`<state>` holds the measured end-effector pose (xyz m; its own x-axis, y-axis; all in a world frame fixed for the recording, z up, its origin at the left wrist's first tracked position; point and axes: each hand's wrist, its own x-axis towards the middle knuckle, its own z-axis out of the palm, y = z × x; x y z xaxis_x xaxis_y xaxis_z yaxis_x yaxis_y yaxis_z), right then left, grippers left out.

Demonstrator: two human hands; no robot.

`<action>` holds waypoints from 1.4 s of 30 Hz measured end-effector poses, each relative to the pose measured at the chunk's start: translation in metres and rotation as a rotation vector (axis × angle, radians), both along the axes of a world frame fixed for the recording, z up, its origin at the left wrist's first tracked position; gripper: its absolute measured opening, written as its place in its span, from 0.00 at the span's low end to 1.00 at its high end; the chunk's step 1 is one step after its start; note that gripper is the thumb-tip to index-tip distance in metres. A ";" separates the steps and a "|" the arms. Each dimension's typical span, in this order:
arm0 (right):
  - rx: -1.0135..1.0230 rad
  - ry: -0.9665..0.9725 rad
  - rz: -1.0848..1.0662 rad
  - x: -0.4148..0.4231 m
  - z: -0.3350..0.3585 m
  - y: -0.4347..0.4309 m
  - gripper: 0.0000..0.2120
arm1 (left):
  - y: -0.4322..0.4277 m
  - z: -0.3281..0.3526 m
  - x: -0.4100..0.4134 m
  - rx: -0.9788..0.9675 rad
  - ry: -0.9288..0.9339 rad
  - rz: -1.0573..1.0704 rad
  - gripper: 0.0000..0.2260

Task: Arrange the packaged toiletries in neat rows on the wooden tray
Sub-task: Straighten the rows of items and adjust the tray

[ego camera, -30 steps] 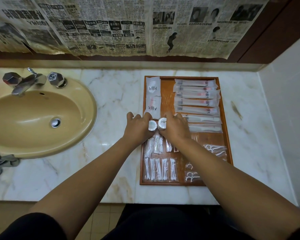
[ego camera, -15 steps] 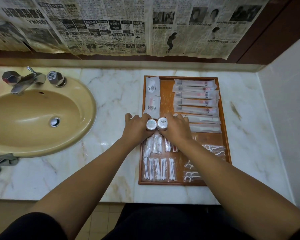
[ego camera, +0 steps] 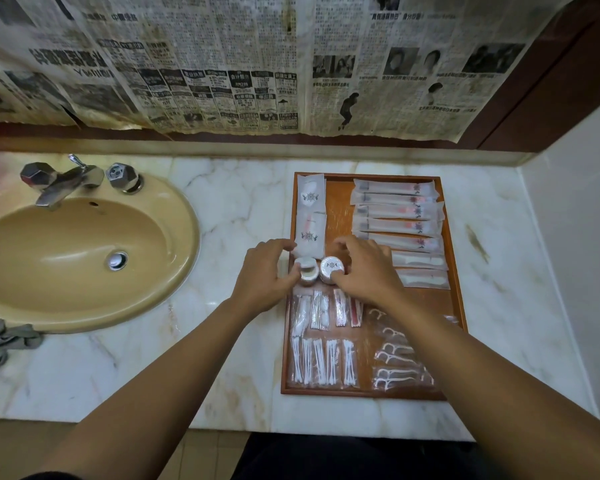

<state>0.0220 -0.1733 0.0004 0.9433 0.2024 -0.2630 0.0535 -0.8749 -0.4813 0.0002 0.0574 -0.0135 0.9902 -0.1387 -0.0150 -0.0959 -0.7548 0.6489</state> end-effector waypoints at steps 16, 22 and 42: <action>0.263 0.156 -0.086 0.041 -0.006 0.007 0.11 | 0.013 -0.015 0.036 -0.042 0.165 -0.049 0.16; 0.252 0.189 -0.085 0.021 -0.001 0.006 0.11 | 0.023 -0.006 0.055 0.231 0.286 -0.408 0.31; 0.239 0.203 -0.106 -0.003 -0.007 0.003 0.21 | -0.003 0.012 0.114 0.455 0.360 -0.709 0.26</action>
<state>0.0194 -0.1707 -0.0069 0.8956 0.1841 -0.4050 -0.1504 -0.7315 -0.6651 0.1146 0.0544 -0.0016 0.6007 -0.6173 -0.5080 -0.4838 -0.7866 0.3837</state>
